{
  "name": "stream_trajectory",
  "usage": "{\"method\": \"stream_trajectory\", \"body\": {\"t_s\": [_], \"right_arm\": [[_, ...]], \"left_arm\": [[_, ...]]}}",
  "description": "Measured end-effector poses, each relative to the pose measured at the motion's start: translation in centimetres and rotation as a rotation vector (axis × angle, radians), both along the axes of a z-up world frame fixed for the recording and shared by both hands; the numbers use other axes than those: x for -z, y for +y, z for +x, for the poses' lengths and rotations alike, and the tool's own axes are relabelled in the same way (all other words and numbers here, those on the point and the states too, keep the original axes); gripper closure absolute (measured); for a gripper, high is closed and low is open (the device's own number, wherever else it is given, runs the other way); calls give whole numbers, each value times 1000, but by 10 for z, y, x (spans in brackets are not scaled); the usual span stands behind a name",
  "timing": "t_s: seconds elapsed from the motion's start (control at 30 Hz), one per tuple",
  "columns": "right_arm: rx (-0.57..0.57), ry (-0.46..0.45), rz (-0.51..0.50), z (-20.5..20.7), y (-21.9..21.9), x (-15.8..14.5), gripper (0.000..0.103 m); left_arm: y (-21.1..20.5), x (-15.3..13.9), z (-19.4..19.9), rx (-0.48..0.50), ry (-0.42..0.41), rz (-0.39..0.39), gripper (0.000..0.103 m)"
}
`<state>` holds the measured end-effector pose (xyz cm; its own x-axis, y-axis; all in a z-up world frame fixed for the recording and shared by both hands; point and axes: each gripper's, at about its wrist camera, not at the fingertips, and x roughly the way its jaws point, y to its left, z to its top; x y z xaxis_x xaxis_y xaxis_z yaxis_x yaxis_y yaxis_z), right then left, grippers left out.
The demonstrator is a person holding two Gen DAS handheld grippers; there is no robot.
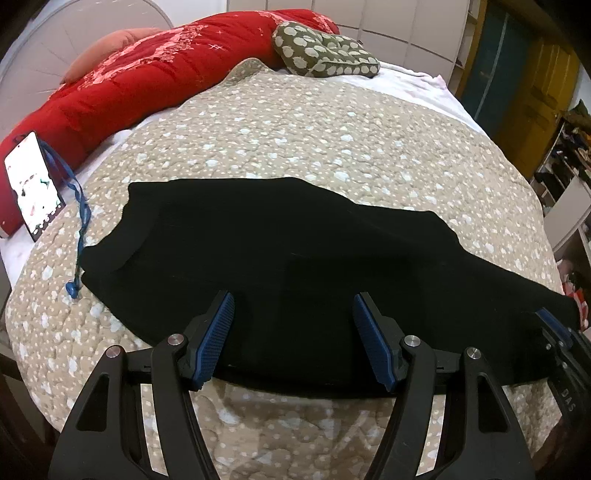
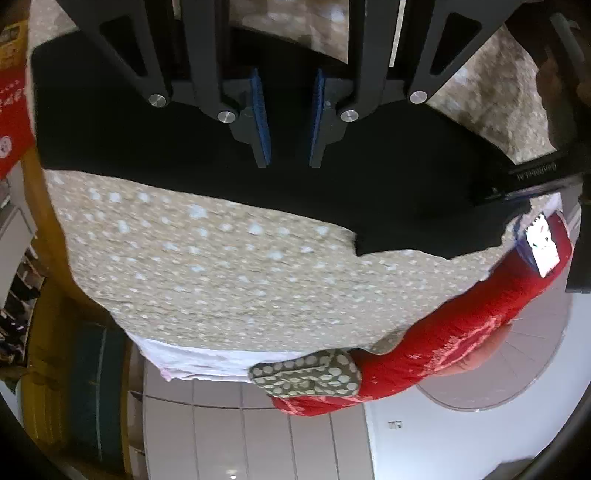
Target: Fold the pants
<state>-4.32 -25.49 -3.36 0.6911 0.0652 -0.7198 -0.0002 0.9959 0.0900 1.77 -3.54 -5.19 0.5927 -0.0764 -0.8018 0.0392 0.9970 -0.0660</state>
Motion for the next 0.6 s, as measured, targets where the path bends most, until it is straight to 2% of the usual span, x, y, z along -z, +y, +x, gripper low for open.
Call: {"method": "stream_trajectory", "body": {"t_s": [0.13,0.23,0.33,0.47,0.6], "right_arm": [[25,23,9,-9,-21,8,82],[65,25,-45,-20,-42,19,82],[128,19,-85,-34,-70,17,82],[224,24,-72,-54,-108,10,81],[303,21,-28,-76,-138,9,81]], "left_arm": [[-7,6,1,13,12,10,36],[-11,8,-1,17,5,32,36],[-15,4,-2,33,10,19,36],[-31,-3,-5,73,-4,6,36],[-55,1,-5,135,5,29,36]]}}
